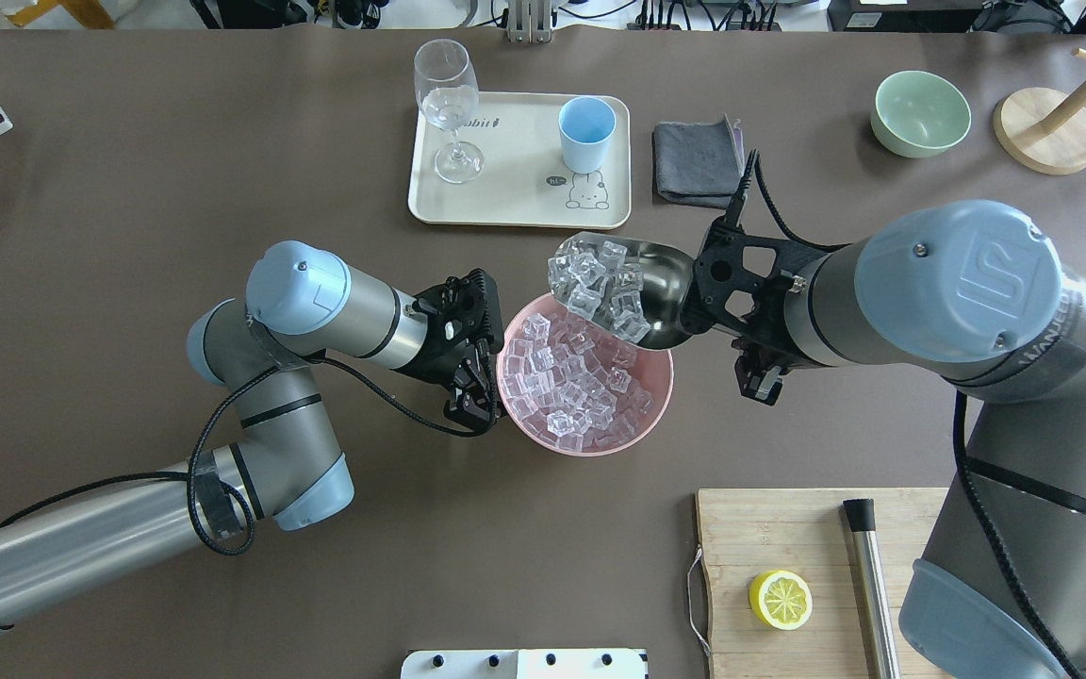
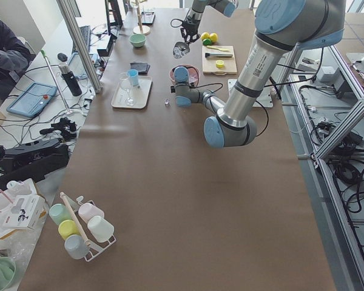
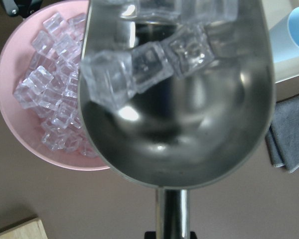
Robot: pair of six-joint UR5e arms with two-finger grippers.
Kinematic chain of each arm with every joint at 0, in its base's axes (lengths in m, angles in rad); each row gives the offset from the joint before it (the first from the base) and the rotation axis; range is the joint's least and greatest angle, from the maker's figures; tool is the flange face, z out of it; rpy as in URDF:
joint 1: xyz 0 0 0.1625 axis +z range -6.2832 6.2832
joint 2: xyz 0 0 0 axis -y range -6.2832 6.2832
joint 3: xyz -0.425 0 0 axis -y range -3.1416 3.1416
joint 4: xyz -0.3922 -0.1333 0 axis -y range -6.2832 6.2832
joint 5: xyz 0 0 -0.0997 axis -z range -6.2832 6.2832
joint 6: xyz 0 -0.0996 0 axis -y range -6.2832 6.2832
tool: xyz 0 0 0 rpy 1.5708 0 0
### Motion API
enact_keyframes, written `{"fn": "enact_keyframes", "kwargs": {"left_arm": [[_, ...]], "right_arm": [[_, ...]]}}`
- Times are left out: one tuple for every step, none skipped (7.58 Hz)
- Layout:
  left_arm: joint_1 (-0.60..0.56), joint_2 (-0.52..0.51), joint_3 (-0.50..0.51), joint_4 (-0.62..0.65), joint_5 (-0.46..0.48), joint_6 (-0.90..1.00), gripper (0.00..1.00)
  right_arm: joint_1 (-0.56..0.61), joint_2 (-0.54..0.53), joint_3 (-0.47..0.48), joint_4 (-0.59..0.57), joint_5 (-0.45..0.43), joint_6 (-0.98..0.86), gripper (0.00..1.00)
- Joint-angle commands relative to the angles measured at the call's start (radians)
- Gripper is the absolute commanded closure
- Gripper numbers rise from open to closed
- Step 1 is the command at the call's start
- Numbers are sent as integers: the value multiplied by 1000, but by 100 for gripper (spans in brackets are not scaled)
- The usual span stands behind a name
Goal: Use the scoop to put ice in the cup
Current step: 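Carry the ice-filled scoop with the right gripper toward the blue cup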
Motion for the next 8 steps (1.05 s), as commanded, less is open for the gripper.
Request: {"fn": "enact_keyframes", "kwargs": {"left_arm": [[-6,5,-7,2,2,-2,2],[-12,5,-10,9,2,-2,2],[-17,11,-19,21,2,-2,2],[-18,37,-75,72,4,-2,2],[-18,69,-135,124,5,-2,2],[-18,74,-146,132,7,-2,2],[-18,74,-146,132,8,-2,2],[-18,73,-146,132,7,-2,2]], "right_arm": [[93,-21,13,105,27,29,100],[122,-21,5,99,51,29,100],[174,-20,-56,90,159,24,100],[225,-2,-120,32,242,15,100],[289,31,-206,-16,325,0,100],[352,90,-302,-78,403,-46,100],[374,161,-375,-195,421,-115,100],[380,251,-456,-305,421,-144,100]]}}
